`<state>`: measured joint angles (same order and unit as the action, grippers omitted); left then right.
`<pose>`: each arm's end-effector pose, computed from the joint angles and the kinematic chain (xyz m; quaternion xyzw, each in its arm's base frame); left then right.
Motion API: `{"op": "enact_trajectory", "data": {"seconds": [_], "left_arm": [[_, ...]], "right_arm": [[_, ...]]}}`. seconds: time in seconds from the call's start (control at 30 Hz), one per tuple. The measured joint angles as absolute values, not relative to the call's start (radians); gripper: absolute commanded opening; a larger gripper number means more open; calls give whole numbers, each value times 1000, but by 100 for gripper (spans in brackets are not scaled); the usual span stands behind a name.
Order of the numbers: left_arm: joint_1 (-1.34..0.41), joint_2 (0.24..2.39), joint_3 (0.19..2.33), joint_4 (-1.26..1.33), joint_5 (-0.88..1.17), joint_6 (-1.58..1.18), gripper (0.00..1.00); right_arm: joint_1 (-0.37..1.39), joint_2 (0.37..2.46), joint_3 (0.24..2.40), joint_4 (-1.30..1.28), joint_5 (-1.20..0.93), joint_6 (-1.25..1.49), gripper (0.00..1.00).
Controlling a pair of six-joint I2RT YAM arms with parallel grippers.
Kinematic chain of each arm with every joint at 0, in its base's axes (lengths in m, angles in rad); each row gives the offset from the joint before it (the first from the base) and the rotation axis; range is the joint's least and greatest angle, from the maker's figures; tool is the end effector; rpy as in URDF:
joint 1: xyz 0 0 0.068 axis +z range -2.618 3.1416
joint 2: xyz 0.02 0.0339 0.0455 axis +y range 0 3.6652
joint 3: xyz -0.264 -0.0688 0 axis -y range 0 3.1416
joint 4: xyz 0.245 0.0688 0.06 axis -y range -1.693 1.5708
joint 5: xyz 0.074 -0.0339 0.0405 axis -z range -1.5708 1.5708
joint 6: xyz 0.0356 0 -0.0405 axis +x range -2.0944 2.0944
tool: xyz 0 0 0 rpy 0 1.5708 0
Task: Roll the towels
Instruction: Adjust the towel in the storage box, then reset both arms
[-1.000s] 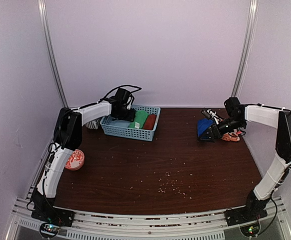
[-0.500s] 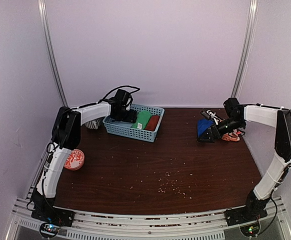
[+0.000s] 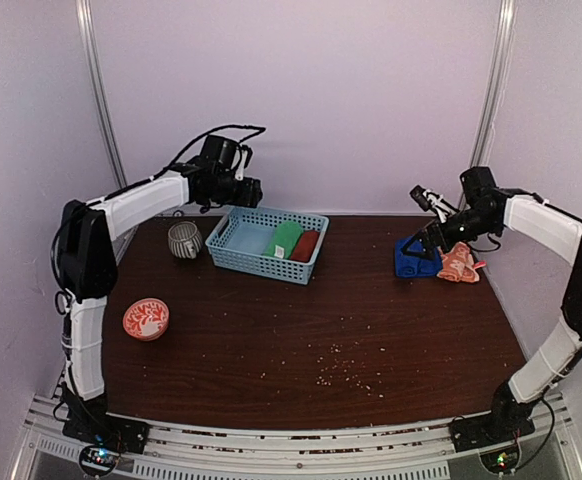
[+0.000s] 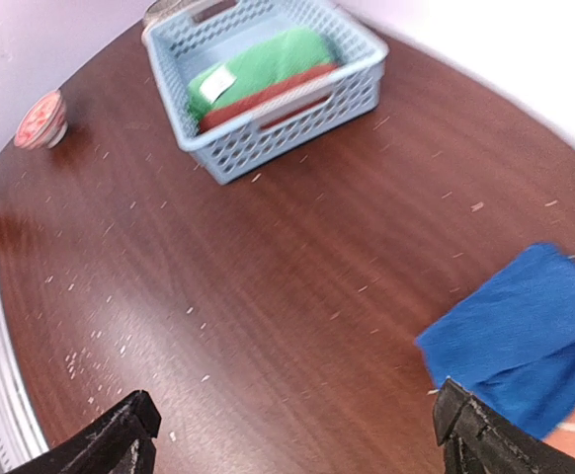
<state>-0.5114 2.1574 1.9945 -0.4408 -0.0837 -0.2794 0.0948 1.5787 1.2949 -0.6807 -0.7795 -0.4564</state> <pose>0.4442 -0.2459 0.2907 0.0831 0.8809 -0.1447 0.4429 0.3268 0.0562 0.2849 -0.3494 0.8186 0.3071 0.3368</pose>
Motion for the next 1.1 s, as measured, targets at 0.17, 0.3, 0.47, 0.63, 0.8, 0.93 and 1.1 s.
{"op": "enact_trajectory", "data": {"seconds": [0.17,0.3,0.47,0.63,0.8,0.93,1.1], "left_arm": [[-511,1977,1903,-408,-41,-229,65],[-511,1870,1834,-399,-12,-190,66],[-511,1772,1766,-396,11,-145,66],[-511,1647,1629,-366,69,-86,66],[-511,1509,1421,-293,133,-16,68],[-511,1477,1335,-262,139,10,68],[-511,1463,1237,-219,159,22,68]], "right_arm": [[88,1515,1362,-630,-640,-380,100],[68,1474,1419,-585,-527,-322,100],[60,1399,1435,-503,-408,-231,100],[60,1331,1387,-388,-333,-113,100],[60,1291,1285,-317,-266,-33,100],[60,1266,1213,-278,-233,-15,100],[60,1232,1130,-234,-208,8,100]]}}
